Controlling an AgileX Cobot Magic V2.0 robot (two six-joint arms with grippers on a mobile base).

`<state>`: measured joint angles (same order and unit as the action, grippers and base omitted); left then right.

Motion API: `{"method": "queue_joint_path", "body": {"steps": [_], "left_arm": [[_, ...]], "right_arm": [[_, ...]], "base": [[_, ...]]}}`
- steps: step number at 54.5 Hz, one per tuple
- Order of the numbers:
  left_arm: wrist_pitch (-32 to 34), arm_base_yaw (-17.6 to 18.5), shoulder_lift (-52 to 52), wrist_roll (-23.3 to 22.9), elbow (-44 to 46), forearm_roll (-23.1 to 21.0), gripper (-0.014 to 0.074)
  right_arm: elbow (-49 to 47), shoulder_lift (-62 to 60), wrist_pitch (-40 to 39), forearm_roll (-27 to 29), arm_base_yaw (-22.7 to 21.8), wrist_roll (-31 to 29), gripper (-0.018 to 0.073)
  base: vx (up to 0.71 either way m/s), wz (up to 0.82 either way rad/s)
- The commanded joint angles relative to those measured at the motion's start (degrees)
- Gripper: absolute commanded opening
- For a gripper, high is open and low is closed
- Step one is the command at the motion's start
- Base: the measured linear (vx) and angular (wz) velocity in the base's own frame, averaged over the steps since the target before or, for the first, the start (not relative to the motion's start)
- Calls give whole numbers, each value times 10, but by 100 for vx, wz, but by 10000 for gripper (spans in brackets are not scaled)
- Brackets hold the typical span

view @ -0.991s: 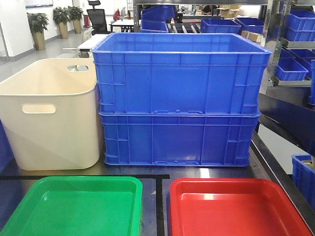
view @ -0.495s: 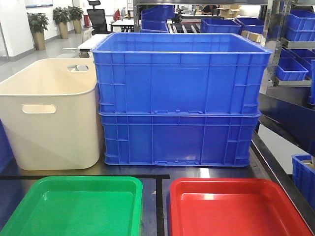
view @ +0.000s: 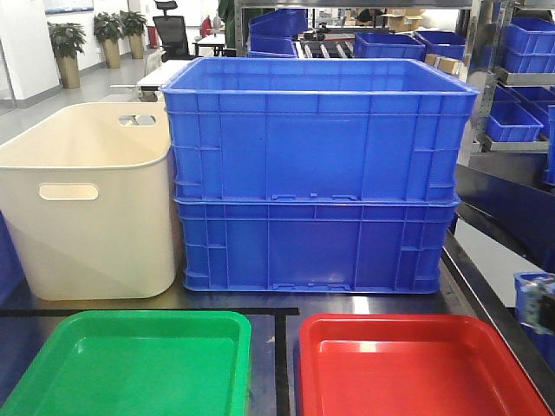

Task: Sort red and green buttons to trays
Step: 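Move left gripper over green tray and right gripper over red tray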

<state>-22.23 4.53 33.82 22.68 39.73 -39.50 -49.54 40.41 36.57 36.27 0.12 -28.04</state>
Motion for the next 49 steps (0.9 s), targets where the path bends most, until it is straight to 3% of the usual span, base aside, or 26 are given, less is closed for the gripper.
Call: {"method": "queue_joint_path", "body": {"steps": [1,6,13,16,23,27,33,42,49], "left_arm": [[39,4,31,20,16,-67,3],[33,4,69,74,16,-126,3],[11,4,112,205,16,-241,3],[11,4,129,254,16,-291,3],[26,16,157,367,16,-362,2],[42,37,169,403,16,-382,2],[66,73,184,406,18,-401,2],[129,151,221,410,54,-395,2],[214,202,253,421,76,-336,2]], "right_arm": [[-19,31,-46,66,-2,-72,-9],[-19,54,-46,116,-2,-136,-9],[-19,69,-46,158,-1,-191,-9],[-19,76,-45,158,-1,-197,-9],[-19,94,-43,180,-1,-200,-9],[-19,104,-42,203,-1,-209,-9],[-19,116,-52,225,28,-249,-9],[-19,154,-189,213,179,-286,-9],[-19,190,-321,190,272,-280,-9]], "base": [[0,0],[0,0],[0,0],[0,0],[0,0],[0,0],[0,0],[0,0],[0,0]]}}
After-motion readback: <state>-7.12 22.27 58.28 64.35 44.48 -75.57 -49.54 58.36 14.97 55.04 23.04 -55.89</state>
